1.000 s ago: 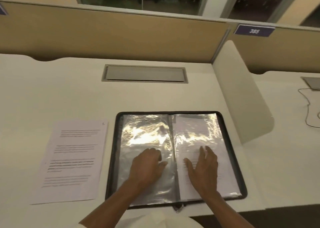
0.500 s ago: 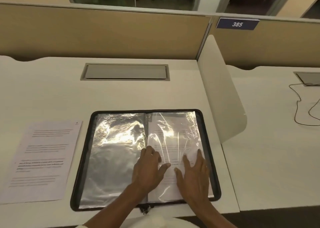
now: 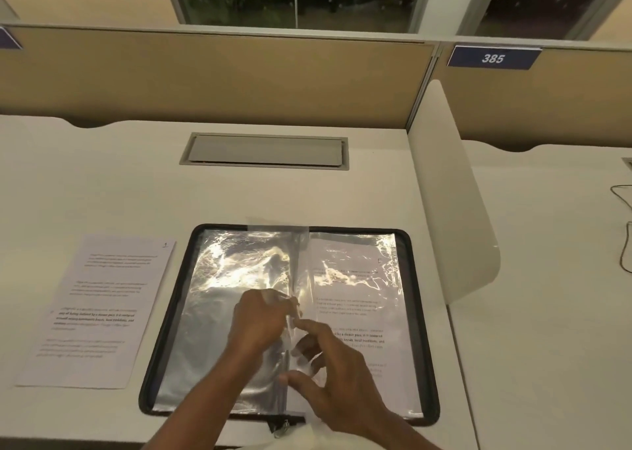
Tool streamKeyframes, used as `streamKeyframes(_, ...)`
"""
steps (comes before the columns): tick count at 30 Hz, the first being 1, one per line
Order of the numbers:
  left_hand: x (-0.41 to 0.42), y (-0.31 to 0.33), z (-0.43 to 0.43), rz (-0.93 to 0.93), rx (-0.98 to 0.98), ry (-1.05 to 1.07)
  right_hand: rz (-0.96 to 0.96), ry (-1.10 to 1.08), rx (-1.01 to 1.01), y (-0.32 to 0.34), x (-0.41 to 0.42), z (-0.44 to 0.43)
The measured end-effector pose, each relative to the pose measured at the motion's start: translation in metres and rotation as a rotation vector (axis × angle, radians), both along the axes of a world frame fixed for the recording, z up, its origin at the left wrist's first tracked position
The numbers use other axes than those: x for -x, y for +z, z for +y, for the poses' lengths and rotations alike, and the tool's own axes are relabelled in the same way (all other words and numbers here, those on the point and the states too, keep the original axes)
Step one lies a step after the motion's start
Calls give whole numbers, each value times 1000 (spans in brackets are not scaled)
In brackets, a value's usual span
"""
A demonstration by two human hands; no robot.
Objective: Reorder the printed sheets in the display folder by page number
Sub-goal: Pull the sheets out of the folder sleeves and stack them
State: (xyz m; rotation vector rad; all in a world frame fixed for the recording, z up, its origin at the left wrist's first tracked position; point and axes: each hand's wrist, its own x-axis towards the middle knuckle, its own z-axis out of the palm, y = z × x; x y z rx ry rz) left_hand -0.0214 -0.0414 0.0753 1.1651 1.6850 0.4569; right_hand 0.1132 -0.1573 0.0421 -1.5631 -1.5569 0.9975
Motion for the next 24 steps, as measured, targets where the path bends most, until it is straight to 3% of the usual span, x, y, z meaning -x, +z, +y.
streamKeyframes(5,66,-6,27,131,-6,23,59,-144,43,0,-22,19)
streamKeyframes(11,131,-32,51,479,-64,17,-409,-284,73,-53,-80,48)
streamKeyframes(14,126,-42,54,653,-60,-25,-504,-360,149,-60,-105,57)
streamKeyframes(17,113,-52,48,954,-47,-102,-535,-454,243,-59,-118,63)
streamKeyframes(20,97,-60,39,1151,-161,-177,-548,-510,288,-63,-120,66)
streamKeyframes(22,88,-68,37,1216,-250,-209,-583,-538,335,-65,-118,68)
streamKeyframes(24,73,-72,35,1137,-342,-265,-659,-537,364,-64,-115,72)
